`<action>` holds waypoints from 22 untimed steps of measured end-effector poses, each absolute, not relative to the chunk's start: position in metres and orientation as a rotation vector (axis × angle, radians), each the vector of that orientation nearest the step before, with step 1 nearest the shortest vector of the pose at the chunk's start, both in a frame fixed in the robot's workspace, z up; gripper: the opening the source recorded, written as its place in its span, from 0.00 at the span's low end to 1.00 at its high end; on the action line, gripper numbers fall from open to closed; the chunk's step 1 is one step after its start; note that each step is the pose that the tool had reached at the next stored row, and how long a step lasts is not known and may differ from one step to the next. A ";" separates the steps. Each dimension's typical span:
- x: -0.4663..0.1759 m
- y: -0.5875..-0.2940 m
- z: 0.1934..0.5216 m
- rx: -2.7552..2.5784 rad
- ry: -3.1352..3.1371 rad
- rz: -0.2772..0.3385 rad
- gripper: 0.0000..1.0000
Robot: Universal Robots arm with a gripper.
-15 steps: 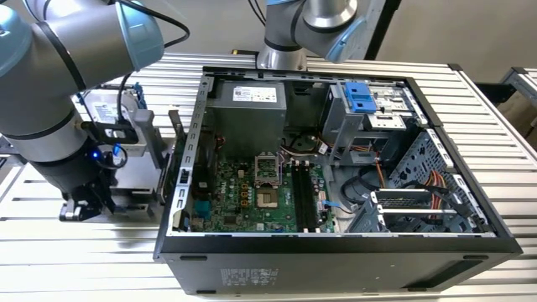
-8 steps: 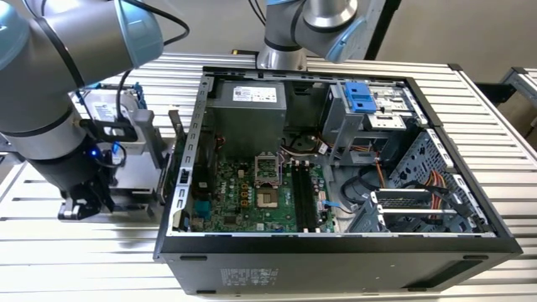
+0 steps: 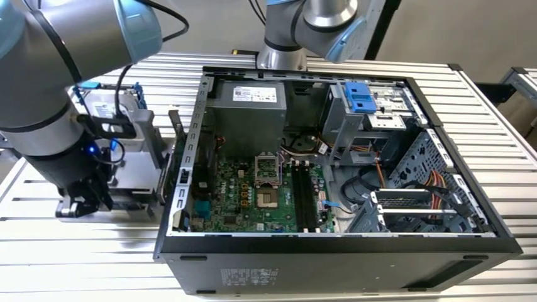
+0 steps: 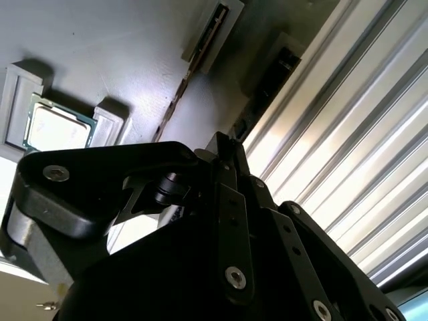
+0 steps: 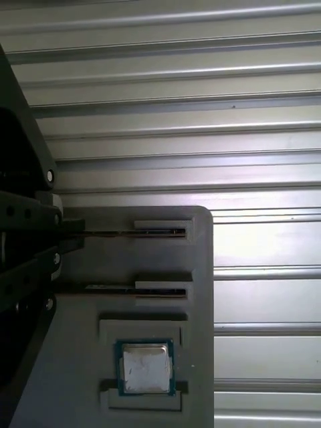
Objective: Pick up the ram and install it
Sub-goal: 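Pick up the ram and move it above insertion slot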
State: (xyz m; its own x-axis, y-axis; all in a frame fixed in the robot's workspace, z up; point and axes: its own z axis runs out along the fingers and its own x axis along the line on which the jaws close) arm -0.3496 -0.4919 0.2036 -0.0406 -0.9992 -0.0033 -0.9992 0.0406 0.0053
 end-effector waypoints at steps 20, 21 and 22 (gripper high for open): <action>-0.350 -0.492 0.212 2.175 -2.265 -0.009 0.00; -0.350 -0.492 0.212 2.175 -2.265 -0.009 0.00; -0.350 -0.492 0.213 2.175 -2.265 -0.009 0.00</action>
